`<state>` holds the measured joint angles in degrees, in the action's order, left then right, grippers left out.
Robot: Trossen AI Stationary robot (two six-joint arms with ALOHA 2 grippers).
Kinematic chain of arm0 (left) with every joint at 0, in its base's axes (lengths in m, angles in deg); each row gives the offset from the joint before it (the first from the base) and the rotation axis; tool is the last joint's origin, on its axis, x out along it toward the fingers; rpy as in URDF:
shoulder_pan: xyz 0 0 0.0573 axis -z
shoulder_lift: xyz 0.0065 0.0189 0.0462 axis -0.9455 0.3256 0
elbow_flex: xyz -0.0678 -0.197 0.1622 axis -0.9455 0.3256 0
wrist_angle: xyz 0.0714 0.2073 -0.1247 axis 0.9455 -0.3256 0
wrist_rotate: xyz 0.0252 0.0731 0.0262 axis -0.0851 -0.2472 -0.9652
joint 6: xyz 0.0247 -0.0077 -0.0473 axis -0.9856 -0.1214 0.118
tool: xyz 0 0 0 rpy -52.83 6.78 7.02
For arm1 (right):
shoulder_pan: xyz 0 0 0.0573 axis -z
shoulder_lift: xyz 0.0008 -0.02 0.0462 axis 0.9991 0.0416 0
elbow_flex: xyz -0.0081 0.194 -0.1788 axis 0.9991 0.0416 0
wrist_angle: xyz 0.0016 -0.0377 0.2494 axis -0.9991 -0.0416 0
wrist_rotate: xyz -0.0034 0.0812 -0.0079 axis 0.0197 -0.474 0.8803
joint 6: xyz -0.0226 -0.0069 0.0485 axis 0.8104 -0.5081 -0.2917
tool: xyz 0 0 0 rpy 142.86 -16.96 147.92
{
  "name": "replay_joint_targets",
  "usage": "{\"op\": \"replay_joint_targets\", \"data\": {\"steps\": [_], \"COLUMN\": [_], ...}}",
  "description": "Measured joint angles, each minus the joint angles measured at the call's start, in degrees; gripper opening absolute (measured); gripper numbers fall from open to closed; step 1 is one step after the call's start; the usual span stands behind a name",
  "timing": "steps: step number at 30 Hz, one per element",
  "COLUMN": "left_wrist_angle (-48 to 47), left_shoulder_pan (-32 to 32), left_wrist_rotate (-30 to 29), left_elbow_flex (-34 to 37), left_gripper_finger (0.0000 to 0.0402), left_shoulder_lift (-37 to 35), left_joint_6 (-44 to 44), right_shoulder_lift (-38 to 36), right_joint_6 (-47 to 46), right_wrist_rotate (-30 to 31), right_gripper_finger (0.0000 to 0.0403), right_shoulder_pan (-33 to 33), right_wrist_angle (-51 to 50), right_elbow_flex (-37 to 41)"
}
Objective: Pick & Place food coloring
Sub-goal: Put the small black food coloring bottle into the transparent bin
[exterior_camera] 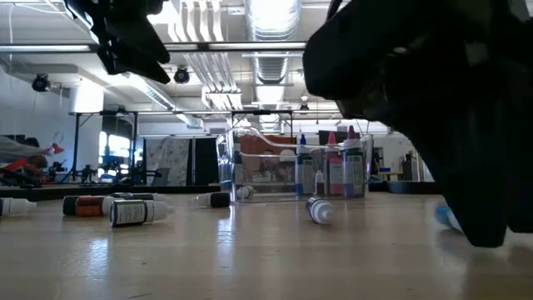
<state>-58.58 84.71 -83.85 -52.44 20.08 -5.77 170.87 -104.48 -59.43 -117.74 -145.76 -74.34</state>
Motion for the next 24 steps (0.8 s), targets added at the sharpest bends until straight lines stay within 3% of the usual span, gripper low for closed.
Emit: {"op": "replay_joint_targets", "data": {"steps": [9,15,19,24], "left_wrist_angle": [-0.6,-0.6,-0.2,-0.2], "left_shoulder_pan": [0.1,0.3,0.3,0.3], "left_wrist_rotate": [0.2,0.2,0.2,0.2], "left_elbow_flex": [1.6,1.8,1.8,1.8], "left_gripper_finger": [0.0209,0.0209,0.0209,0.0209], "left_shoulder_lift": [-0.1,-0.2,-0.2,-0.2], "left_joint_6": [0.7,0.9,0.9,0.9], "right_shoulder_lift": [2.6,-1.3,-4.6,-5.0], "right_joint_6": [2.2,2.4,11.6,19.7], "right_wrist_rotate": [3.5,9.3,12.8,4.6], "right_gripper_finger": [0.0194,0.0194,0.0194,0.0194], "right_shoulder_pan": [0.4,0.7,1.6,5.0], "right_wrist_angle": [-1.7,-15.0,-17.5,-15.9], "right_elbow_flex": [-7.2,-10.1,-9.6,-6.7]}}
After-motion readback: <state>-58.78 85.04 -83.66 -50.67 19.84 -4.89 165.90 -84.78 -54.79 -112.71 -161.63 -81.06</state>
